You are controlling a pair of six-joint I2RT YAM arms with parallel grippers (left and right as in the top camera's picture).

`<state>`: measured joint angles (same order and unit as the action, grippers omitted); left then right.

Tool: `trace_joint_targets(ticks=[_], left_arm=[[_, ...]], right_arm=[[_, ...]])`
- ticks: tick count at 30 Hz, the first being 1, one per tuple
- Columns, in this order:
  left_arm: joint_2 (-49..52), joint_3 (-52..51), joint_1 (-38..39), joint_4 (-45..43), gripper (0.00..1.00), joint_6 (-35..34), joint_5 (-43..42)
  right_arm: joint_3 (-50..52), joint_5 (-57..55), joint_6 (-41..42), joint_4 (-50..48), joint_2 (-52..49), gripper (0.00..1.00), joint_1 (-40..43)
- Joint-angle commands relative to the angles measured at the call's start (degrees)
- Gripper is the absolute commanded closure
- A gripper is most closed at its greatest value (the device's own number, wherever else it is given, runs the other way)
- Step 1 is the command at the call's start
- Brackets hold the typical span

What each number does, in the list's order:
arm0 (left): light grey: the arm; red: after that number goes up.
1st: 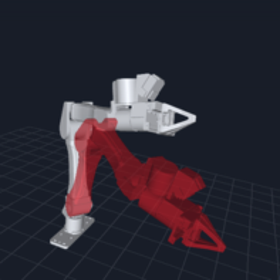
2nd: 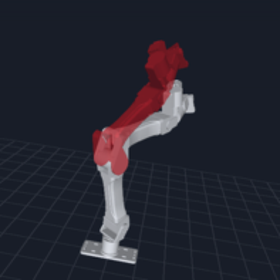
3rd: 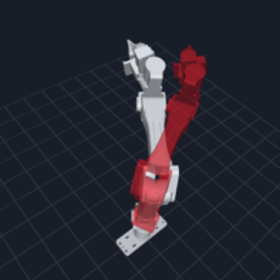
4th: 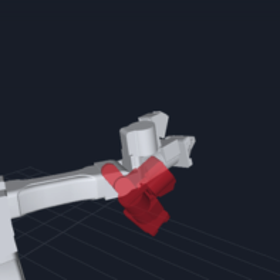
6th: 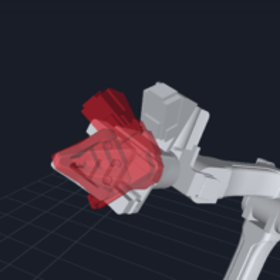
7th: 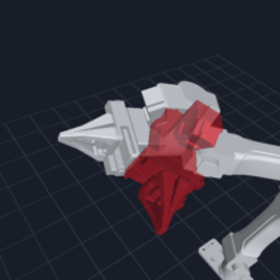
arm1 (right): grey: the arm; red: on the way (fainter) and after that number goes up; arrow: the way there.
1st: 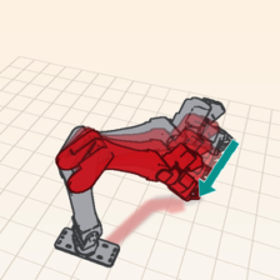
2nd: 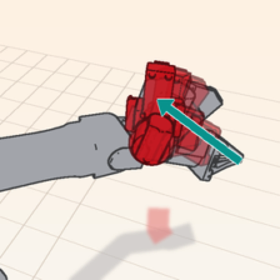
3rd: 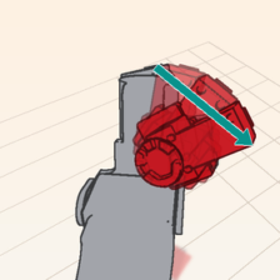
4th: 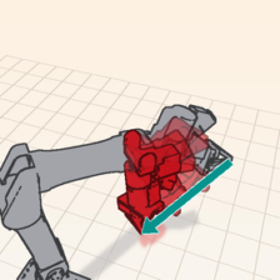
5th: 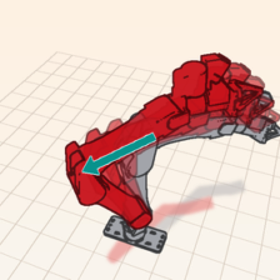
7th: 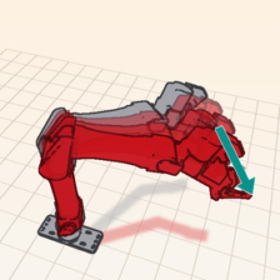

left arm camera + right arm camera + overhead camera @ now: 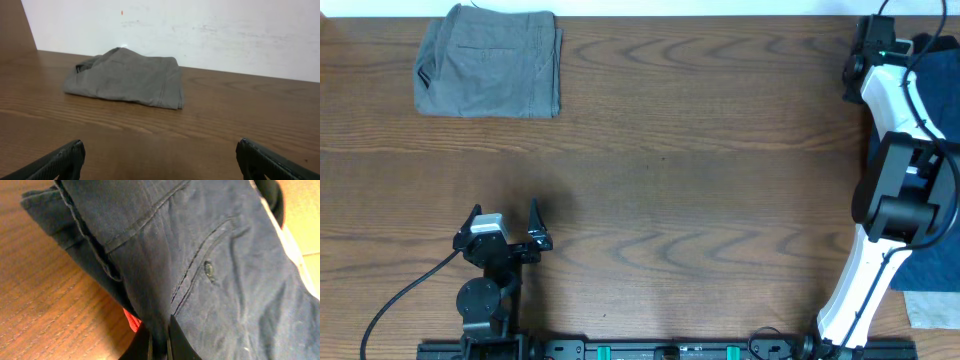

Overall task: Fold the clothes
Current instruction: 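Lower the right gripper and pinch the top edge of the blue shorts, then lift the blue shorts with the right gripper and carry them leftward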

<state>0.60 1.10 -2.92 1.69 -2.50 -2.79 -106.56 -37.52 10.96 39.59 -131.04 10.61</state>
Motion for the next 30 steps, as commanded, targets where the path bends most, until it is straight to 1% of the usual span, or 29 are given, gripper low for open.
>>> trace_joint_targets(ticks=[1, 8, 13, 17, 18, 20, 22, 23, 25, 30], left_arm=[[-0.4, -0.9, -0.2, 2.1, 0.02, 1.0, 0.7], [-0.4, -0.9, -0.2, 2.1, 0.02, 1.0, 0.7], [-0.4, -0.9, -0.2, 2.1, 0.02, 1.0, 0.7], [-0.4, -0.9, -0.2, 2.1, 0.02, 1.0, 0.7], [-0.4, -0.9, -0.2, 2.1, 0.02, 1.0, 0.7], [-0.4, -0.9, -0.2, 2.1, 0.02, 1.0, 0.7], [-0.4, -0.9, -0.2, 2.1, 0.02, 1.0, 0.7], [-0.4, -0.9, -0.2, 2.1, 0.02, 1.0, 0.7], [-0.4, -0.9, -0.2, 2.1, 0.02, 1.0, 0.7], [-0.4, -0.9, -0.2, 2.1, 0.02, 1.0, 0.7]], right_arm=[[-1.4, -2.1, 4.1, 0.1, 4.5, 0.99, -0.1], [-1.4, -2.1, 4.5, 1.7, 8.1, 0.99, -0.1], [-1.4, -7.5, 9.0, 4.2, 12.2, 0.99, -0.1], [-1.4, -9.2, 9.2, 5.0, 15.7, 0.98, -0.1], [-1.4, -8.8, 9.2, 5.0, 16.5, 0.97, -0.1], [-1.4, -8.3, 9.1, 5.1, 17.8, 0.91, -0.1], [-1.4, -8.3, 9.1, 5.5, 18.8, 0.89, -0.1], [-1.4, -8.3, 9.1, 5.8, 19.0, 0.91, -0.1], [-1.4, -8.1, 9.1, 6.5, 19.3, 0.99, -0.1], [-1.4, -5.1, 9.1, 7.8, 19.4, 0.99, -0.8]])
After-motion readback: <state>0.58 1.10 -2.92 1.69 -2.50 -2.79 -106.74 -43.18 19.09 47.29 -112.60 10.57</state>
